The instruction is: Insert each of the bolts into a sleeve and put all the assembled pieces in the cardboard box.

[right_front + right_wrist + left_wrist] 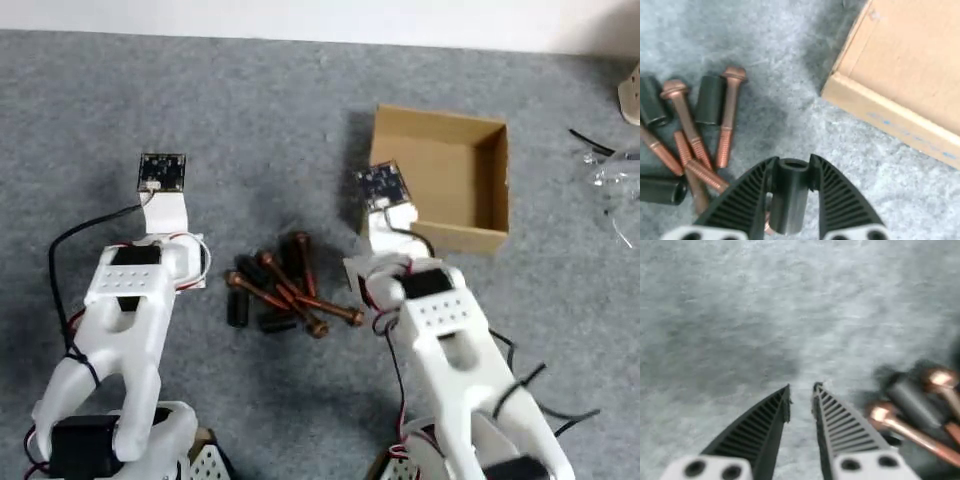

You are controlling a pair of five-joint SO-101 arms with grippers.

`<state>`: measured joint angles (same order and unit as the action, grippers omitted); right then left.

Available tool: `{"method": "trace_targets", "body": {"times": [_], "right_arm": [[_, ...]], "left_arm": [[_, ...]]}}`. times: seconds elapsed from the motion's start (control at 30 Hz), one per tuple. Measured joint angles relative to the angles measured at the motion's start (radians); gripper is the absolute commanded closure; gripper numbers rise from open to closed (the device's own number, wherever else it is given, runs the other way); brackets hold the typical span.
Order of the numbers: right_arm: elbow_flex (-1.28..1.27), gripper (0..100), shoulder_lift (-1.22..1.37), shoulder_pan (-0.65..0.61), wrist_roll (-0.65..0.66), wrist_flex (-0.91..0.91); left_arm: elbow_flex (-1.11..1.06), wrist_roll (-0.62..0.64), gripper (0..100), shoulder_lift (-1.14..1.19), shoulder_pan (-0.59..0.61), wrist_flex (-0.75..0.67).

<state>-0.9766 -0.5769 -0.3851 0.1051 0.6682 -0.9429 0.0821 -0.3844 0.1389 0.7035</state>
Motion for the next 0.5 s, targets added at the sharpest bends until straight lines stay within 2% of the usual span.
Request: {"method": "trace_targets", "body": {"times": [0.2,0.33,0.4,0.5], "right_arm": [[-0.124,99.5,-0.15,0.0,0.0,-0.06],[-0.181,99.5,-0.198,0.0,0.0,-0.089],[-0.189,99.5,-0.203,0.0,0.0,-0.091],[-0.19,99.5,-0.206,0.0,0.0,-0.092]], "left_arm": [[0.0,-0.002,91,0.008,-0.149,0.0],[0.0,0.011,91,0.008,-0.198,0.0],[0.0,0.092,91,0.008,-0.241,0.0],[0.0,0.293,91,0.009,-0.305,0.0]]}}
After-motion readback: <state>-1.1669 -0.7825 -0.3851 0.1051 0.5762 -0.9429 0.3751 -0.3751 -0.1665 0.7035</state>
